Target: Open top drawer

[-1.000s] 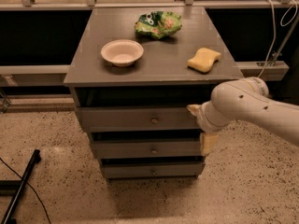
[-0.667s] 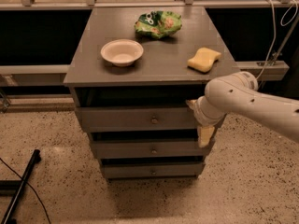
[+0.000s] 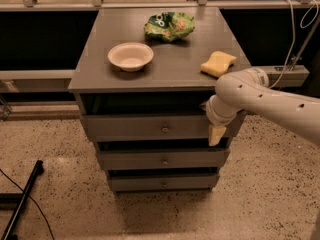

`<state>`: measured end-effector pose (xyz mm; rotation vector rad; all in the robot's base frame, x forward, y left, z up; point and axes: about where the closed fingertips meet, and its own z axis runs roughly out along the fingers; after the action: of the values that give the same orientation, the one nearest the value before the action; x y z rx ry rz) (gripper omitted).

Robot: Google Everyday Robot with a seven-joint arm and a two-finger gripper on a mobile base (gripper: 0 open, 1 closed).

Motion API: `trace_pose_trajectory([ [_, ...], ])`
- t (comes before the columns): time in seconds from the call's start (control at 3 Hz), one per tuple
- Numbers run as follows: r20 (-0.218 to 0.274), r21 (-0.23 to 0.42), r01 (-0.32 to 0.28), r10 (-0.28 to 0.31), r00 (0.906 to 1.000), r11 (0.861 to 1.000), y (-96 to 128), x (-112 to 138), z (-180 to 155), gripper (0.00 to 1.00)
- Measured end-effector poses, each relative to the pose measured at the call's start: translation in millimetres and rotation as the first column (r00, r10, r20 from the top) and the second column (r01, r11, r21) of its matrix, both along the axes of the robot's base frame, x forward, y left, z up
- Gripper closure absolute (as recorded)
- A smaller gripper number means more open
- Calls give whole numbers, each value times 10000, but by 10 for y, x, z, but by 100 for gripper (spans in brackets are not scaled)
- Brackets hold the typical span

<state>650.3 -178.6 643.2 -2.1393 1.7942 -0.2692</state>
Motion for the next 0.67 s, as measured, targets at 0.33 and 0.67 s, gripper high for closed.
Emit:
trace_pose_trajectory([
  [0.33,-492,190,549,-539,9973,9983,-43,66,-26,28],
  [0.67,-885,365,891,-856,9924,9954,-20,16,-8,27],
])
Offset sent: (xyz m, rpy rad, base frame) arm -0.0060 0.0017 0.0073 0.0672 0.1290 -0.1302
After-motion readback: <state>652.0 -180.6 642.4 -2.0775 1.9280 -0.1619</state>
